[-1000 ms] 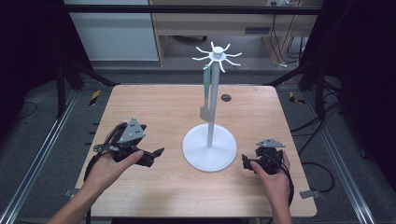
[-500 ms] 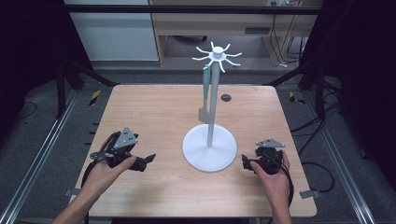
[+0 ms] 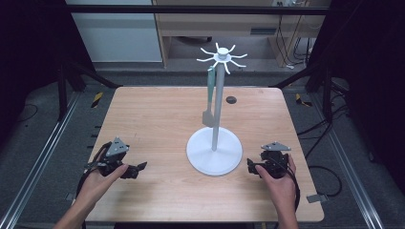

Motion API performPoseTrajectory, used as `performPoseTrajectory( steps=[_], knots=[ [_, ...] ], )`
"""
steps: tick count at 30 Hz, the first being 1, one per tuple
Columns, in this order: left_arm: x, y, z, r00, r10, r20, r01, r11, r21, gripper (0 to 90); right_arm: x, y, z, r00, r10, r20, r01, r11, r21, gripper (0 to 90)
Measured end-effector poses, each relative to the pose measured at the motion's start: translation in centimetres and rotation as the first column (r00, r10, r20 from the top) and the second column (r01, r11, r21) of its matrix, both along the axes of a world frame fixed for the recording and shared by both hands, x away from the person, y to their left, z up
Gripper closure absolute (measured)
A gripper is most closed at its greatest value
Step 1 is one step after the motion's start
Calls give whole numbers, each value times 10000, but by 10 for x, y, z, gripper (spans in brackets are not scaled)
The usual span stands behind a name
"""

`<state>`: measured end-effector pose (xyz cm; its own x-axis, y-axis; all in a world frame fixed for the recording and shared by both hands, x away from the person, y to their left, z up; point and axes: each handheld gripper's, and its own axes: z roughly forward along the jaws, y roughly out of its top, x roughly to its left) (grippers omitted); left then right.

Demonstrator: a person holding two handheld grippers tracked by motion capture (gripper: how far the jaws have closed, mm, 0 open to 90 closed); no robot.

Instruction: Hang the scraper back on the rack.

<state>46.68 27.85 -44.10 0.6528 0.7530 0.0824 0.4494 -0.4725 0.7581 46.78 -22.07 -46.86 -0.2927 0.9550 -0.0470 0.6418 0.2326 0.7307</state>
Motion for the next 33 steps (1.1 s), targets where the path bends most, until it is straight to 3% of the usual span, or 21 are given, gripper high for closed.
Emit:
performPoseTrajectory(
  steps=[6, 11, 33],
  knots=[
    [2, 15, -12, 9992, 376, -131, -375, 9993, 55, 52, 0, 1, 0, 10000, 29, -19, -29, 10000, -37, 72],
    [2, 20, -16, 9987, 517, 29, -518, 9984, 225, 54, 0, 1, -1, 10000, 28, -55, -28, 10000, -44, 72],
    [3, 34, -39, 9945, 1037, 162, -1032, 9941, -327, 57, 0, 1, -1, 9999, 63, -82, -64, 10000, -46, 72]
  ],
)
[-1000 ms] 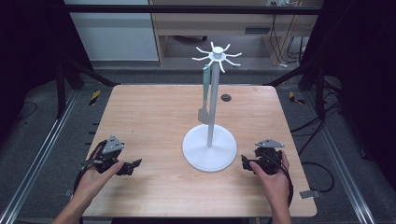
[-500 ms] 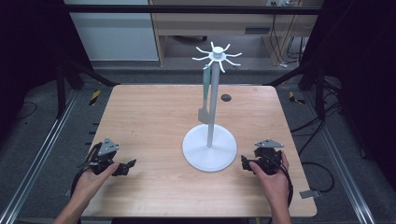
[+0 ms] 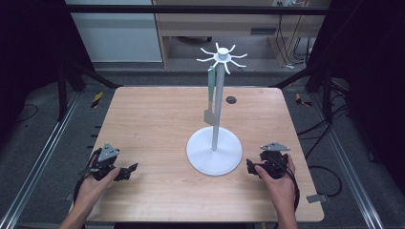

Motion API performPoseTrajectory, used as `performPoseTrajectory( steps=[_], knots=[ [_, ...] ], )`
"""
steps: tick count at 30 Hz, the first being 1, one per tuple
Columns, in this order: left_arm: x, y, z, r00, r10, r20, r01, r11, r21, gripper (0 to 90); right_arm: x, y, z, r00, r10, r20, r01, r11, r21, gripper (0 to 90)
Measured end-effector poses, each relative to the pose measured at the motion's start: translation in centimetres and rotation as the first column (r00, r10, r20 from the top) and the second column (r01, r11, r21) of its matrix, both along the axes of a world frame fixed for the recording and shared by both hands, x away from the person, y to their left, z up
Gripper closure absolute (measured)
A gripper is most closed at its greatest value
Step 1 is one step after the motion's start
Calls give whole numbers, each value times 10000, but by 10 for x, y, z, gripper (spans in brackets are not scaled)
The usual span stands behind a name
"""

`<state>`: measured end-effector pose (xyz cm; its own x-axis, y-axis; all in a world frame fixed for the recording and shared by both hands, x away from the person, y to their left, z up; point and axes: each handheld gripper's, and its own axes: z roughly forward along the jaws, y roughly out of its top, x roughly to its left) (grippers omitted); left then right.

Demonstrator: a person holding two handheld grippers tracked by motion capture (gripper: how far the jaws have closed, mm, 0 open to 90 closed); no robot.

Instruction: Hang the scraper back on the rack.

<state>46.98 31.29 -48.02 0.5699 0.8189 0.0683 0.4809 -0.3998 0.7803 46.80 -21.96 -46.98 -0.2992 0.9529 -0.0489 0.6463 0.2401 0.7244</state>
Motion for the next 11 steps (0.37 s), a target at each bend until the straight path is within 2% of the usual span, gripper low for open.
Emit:
performPoseTrajectory(
  steps=[7, 11],
  knots=[
    [-3, 4, -6, 9998, 98, -179, -98, 10000, 19, 57, -1, 1, 0, 10000, -21, -6, 21, 10000, 30, 72],
    [-6, 5, -2, 9998, 112, -141, -113, 9999, -52, 56, 0, 1, 0, 10000, 6, 2, -6, 10000, 53, 72]
  ],
)
